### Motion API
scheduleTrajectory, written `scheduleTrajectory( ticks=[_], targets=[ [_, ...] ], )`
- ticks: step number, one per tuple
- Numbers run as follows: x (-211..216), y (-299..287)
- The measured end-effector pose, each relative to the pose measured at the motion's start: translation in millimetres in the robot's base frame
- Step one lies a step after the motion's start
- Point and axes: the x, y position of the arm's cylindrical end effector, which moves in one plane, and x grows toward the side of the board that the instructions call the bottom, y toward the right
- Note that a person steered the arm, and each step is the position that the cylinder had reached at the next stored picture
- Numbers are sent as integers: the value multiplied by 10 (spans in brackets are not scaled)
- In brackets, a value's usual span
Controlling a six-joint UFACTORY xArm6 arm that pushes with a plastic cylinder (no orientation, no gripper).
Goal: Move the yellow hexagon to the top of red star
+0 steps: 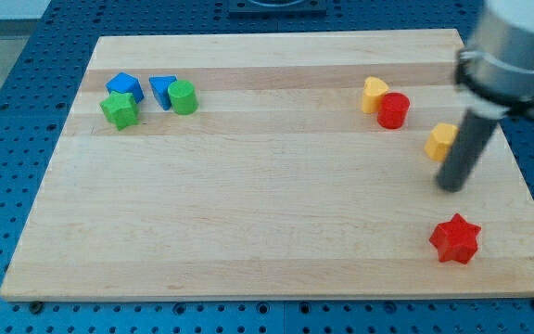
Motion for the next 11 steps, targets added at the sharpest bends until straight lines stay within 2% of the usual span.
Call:
scheduleTrajectory(
  ticks=[1, 2, 3, 4, 5, 6, 7, 8, 9, 10, 11],
  targets=[
    [-189, 599],
    [-838, -26],
    [-646, -531],
    [-326, -452],
    [-287, -419],
    [-24, -331],
    [-261, -313],
    [-1017, 47],
    [-1540, -147],
    [-1536, -967],
    [-972, -827]
  ],
)
